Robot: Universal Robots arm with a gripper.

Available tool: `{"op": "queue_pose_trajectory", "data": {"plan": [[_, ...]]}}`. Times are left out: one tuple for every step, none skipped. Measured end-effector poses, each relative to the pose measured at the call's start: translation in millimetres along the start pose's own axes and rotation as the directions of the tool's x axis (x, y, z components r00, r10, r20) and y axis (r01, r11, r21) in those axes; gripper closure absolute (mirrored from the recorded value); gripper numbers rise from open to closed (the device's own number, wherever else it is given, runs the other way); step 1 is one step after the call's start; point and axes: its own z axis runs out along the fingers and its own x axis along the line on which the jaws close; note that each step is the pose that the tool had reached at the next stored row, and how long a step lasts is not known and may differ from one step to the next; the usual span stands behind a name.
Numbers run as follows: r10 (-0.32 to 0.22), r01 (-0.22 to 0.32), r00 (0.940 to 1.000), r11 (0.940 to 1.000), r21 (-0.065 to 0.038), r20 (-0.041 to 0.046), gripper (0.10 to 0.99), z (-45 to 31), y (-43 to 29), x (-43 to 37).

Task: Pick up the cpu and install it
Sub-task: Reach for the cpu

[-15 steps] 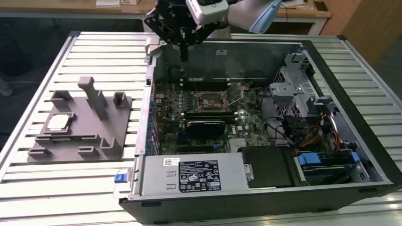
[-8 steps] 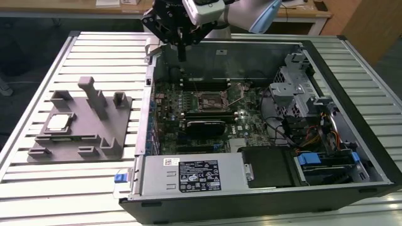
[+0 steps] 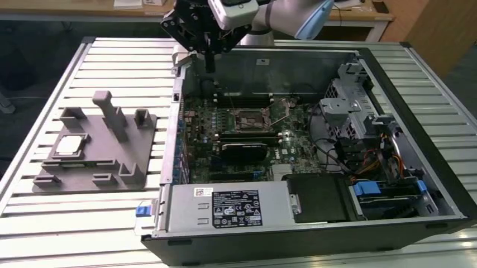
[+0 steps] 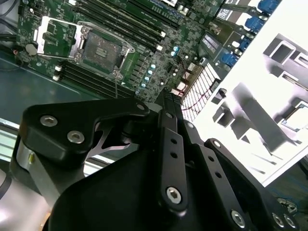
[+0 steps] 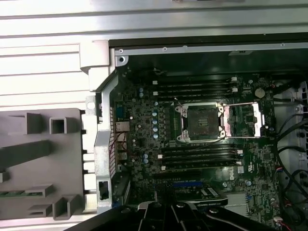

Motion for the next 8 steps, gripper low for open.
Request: {"op": "queue_pose_trajectory", "data": {"plan": [[0.0,0.0,1.0,1.0,0.0,0.0,0.98,0.0,-0.1,1.2],[0.0,0.0,1.0,1.0,0.0,0.0,0.98,-0.1,-0.2,2.5],[0.0,0.0,1.0,1.0,0.0,0.0,0.98,-0.1,-0.3,3.7],[0.0,0.0,1.0,1.0,0.0,0.0,0.98,-0.1,-0.4,4.8],[0.0,0.0,1.0,1.0,0.0,0.0,0.98,-0.2,-0.4,6.0],[0.0,0.0,1.0,1.0,0.0,0.0,0.98,-0.2,-0.5,7.2],[0.0,0.0,1.0,1.0,0.0,0.0,0.98,-0.2,-0.6,8.3],[0.0,0.0,1.0,1.0,0.0,0.0,0.98,-0.2,-0.7,9.5]]}}
